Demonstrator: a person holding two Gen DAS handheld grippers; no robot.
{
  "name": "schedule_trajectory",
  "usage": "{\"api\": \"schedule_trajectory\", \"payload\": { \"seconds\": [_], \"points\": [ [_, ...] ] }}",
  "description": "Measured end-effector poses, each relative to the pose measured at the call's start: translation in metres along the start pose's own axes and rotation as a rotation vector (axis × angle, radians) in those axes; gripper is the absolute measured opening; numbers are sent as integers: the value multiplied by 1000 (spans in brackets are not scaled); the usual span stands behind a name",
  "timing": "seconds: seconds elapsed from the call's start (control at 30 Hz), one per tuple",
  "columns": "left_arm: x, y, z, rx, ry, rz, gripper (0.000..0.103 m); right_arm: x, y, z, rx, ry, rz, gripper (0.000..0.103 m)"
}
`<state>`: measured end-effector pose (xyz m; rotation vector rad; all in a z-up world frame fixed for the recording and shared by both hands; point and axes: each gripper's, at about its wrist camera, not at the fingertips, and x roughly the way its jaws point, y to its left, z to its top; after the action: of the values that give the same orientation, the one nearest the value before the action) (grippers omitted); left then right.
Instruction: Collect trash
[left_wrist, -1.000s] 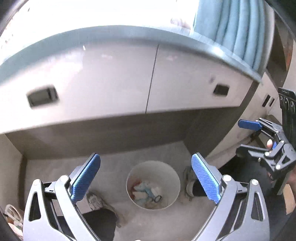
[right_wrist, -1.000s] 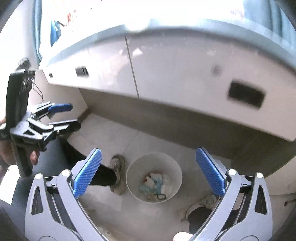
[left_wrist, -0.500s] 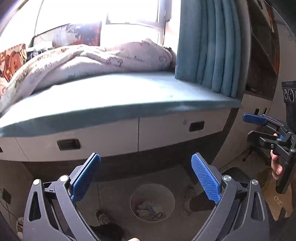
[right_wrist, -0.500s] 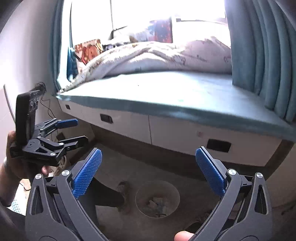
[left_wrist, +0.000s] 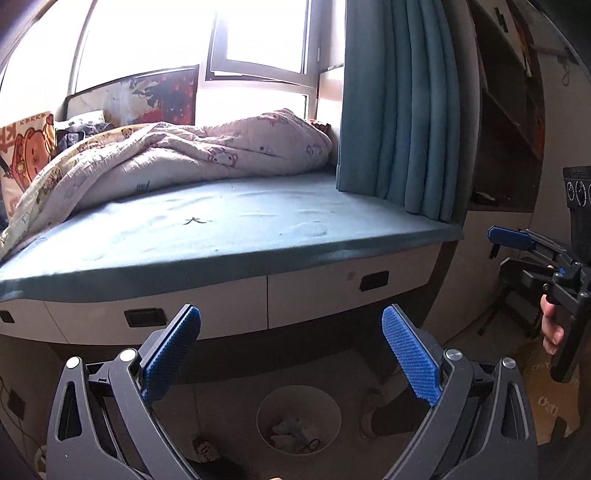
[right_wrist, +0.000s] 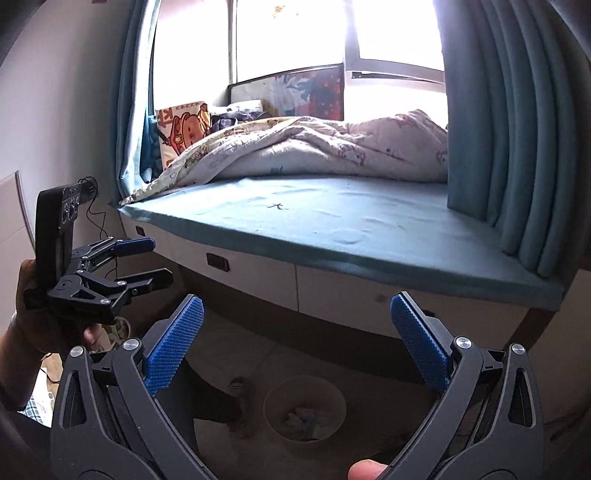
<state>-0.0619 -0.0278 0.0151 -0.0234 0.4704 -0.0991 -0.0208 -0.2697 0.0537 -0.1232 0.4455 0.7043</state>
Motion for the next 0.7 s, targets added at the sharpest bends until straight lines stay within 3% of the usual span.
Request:
{"api": "schedule_trajectory", "payload": {
  "seconds": [0.7],
  "points": [
    [-1, 6, 5, 5, 4, -16, 97, 1, -8, 0, 8, -1, -7, 98]
  ]
}}
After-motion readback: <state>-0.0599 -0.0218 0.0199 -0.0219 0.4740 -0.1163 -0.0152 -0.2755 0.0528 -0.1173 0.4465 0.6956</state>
